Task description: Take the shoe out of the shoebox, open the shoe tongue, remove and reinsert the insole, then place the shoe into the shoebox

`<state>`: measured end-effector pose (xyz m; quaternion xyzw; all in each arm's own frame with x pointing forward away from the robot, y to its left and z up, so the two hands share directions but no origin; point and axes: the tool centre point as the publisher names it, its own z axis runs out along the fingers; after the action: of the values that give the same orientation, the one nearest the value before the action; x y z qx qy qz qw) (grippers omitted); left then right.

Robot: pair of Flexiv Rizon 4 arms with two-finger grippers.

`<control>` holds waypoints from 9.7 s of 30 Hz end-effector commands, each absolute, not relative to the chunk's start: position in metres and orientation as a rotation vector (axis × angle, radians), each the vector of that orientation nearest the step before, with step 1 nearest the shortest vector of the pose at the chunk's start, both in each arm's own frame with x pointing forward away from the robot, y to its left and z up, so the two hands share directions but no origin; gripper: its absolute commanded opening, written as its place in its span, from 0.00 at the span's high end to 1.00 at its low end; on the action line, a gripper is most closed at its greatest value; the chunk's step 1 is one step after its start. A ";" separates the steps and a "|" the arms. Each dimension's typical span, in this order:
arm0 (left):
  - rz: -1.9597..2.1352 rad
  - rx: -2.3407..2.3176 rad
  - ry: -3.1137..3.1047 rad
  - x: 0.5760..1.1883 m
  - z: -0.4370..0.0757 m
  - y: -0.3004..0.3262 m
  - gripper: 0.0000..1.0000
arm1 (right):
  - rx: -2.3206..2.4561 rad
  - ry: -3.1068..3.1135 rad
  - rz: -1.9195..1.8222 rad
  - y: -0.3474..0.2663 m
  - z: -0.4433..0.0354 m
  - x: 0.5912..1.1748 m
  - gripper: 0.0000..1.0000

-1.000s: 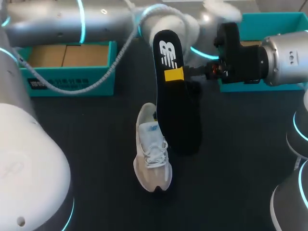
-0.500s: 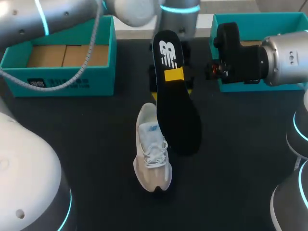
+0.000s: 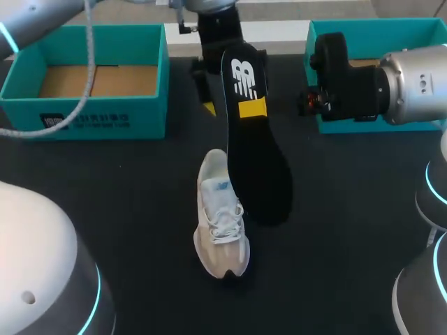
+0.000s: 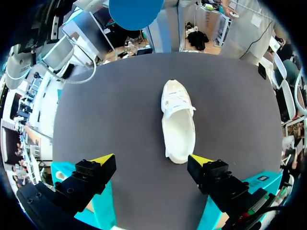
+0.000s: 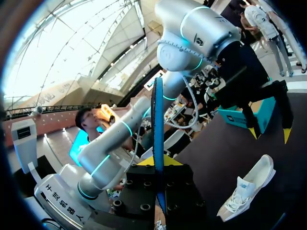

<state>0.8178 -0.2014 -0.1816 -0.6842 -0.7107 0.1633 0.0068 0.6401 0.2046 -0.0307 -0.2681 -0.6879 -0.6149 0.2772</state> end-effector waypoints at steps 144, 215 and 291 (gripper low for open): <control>2.416 -2.696 -2.204 0.776 -0.100 -0.203 0.71 | -1.615 -0.939 -1.144 0.200 -0.097 0.831 1.00; 2.312 -2.609 -2.448 0.787 -0.100 -0.133 1.00 | -1.320 -1.321 -1.224 0.028 -0.110 0.764 0.00; 1.442 0.467 -1.363 0.765 -0.072 -0.168 1.00 | -1.320 -1.321 -1.224 0.028 -0.110 0.764 0.00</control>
<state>0.7584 -0.1690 -0.0693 0.1532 -0.6315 0.7089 0.2743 0.7629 0.0269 -0.1095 -0.5311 -0.5314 -0.4931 0.4387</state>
